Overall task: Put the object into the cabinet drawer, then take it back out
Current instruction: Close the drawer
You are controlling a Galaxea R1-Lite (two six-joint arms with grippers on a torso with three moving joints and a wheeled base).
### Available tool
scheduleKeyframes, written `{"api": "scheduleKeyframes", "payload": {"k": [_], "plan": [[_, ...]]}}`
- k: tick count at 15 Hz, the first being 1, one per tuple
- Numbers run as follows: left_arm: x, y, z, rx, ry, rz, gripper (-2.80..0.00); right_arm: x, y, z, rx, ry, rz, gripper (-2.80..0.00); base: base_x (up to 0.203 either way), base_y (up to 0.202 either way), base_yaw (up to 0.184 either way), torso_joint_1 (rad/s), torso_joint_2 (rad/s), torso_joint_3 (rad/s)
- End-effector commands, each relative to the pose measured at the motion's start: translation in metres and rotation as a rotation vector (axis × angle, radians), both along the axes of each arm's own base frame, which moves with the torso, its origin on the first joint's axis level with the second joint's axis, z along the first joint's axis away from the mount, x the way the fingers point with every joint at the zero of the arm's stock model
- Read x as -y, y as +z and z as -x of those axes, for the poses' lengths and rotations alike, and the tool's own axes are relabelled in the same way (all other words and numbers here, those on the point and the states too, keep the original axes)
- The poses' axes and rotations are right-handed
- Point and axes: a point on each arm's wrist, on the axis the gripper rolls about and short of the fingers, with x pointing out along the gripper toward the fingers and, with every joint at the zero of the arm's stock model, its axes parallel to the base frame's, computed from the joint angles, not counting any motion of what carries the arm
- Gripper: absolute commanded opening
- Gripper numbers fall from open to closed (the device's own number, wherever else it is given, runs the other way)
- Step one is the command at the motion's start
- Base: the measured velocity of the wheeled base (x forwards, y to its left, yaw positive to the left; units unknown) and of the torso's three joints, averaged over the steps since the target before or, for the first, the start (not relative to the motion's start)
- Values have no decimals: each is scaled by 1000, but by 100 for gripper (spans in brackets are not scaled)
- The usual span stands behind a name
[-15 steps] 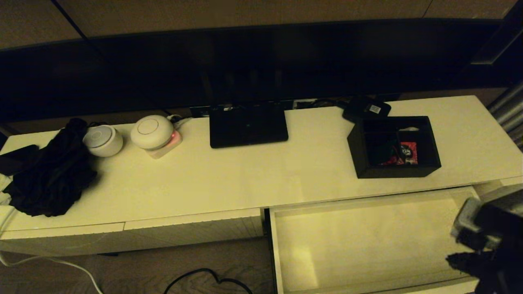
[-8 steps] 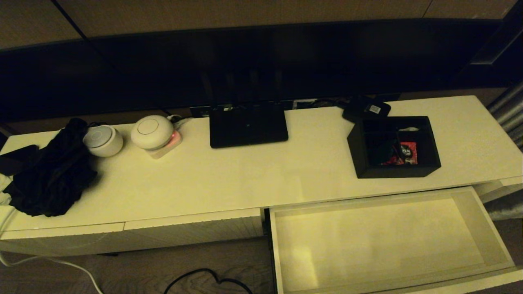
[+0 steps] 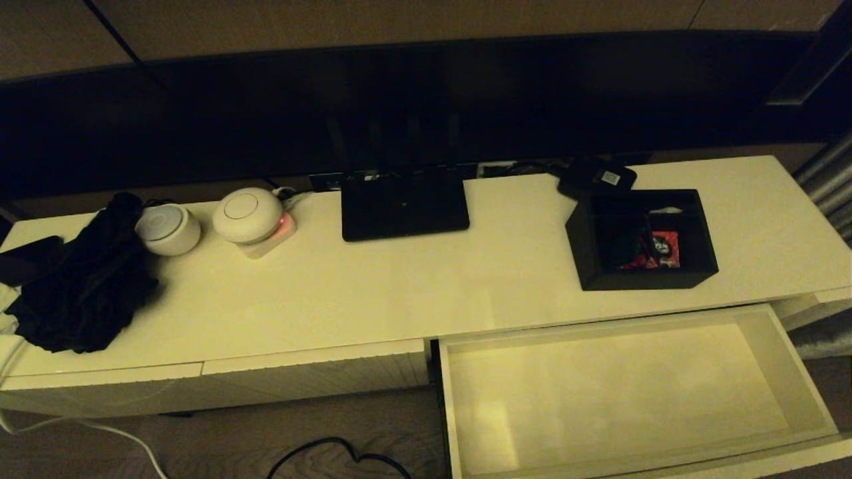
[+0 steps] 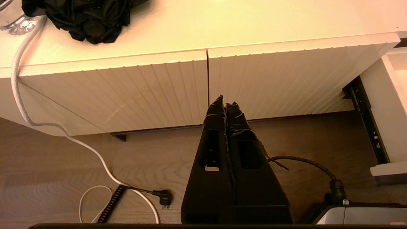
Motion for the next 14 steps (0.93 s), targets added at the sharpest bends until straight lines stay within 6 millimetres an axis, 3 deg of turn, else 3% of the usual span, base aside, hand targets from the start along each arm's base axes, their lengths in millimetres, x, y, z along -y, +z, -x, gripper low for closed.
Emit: {"api": "scheduleKeyframes", "payload": {"k": [1, 7, 14], "plan": [[0, -1, 0, -3, 1, 0, -280, -10, -14, -11, -46, -12, 48, -280, 0, 0, 0, 0, 0, 0], [0, -1, 0, -3, 1, 0, -280, -28, -42, -31, -33, -20, 40, -280, 0, 0, 0, 0, 0, 0], [0, -1, 0, -3, 1, 0, -280, -35, -54, -42, 69, -70, 100, -280, 0, 0, 0, 0, 0, 0]]}}
